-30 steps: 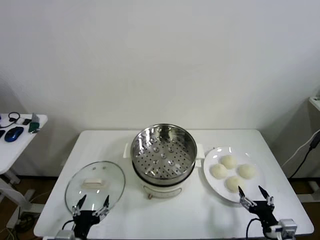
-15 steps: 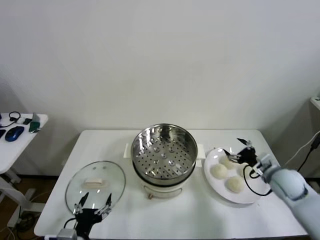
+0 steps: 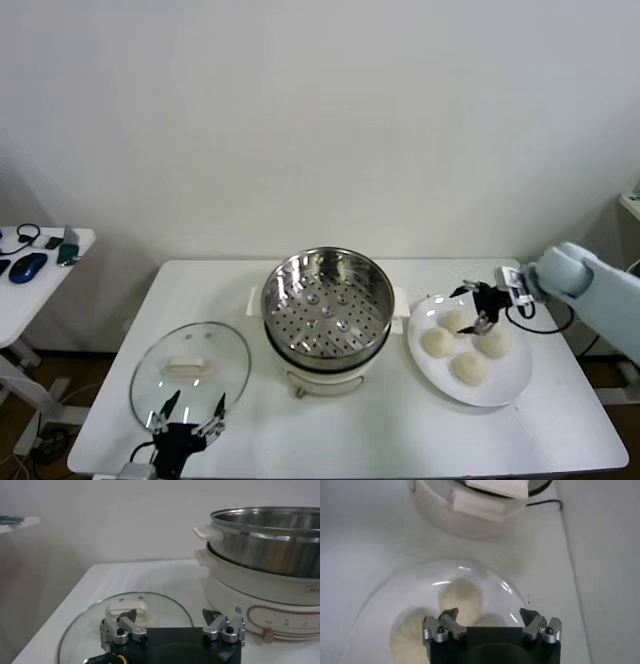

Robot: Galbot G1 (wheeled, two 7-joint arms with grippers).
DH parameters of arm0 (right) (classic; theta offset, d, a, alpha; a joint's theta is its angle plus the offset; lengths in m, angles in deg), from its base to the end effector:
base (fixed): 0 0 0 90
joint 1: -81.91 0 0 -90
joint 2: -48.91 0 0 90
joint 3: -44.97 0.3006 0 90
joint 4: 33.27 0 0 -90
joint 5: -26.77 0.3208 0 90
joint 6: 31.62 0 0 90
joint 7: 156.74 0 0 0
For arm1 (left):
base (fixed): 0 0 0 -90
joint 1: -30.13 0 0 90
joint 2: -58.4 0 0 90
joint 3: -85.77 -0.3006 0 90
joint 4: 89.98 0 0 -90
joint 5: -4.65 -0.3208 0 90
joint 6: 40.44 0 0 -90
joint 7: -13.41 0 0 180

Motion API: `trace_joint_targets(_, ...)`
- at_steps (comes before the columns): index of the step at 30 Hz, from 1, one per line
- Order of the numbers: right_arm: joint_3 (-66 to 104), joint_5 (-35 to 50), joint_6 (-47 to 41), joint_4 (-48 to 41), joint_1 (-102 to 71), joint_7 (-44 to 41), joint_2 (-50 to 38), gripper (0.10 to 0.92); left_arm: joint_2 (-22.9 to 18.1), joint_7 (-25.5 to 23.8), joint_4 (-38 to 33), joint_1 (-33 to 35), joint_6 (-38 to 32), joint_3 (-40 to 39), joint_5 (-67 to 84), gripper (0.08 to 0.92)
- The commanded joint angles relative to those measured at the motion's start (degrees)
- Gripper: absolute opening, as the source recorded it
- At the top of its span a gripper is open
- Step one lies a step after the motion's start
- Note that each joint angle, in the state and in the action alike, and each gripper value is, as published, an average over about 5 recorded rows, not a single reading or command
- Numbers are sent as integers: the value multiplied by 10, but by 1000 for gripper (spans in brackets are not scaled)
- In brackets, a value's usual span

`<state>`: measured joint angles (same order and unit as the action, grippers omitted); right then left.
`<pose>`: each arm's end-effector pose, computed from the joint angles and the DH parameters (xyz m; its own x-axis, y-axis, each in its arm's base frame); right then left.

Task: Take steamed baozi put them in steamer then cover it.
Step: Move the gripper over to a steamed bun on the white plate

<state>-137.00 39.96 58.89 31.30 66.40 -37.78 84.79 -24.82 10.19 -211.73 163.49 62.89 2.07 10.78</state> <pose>0.4710 -0.1855 -0.1410 -0.1679 -0.2710 0.9478 -0.9790 -0.0668 -0.1925 0.1097 0.0453 -0.2787 -0.9094 0.0146 0.4156 0.0311 0.9990 0.0331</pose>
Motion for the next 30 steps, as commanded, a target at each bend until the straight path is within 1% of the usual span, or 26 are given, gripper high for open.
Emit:
trace_joint_targets(1,-213,13,-32,-65,157,-48,58,823,4,-2,7,2,-2,-1,2,823)
trace_joint_targets(5,-183,-23,-46,-66,108,-30,62,823,5,-2,11,2,-3,-2,3,823)
trace_joint_targets(10,-133,-42,-57,-72,42,-9,66,823,5,-3,18,2,-4,-6,1,823)
trace_joint_targets(18,-29,-62,-64,-123,-48,37,110,823,6,-3,24,0,-5,-7,-6,823)
trace_joint_targets(24,2,-73,-60,-166,-72,47,136,823,6,-3,24,4,-5,-7,-9,823)
trace_joint_targets(30,8,-73,-68,-174,-80,41,141,803,7,-3,22,4,-3,-8,-10,823)
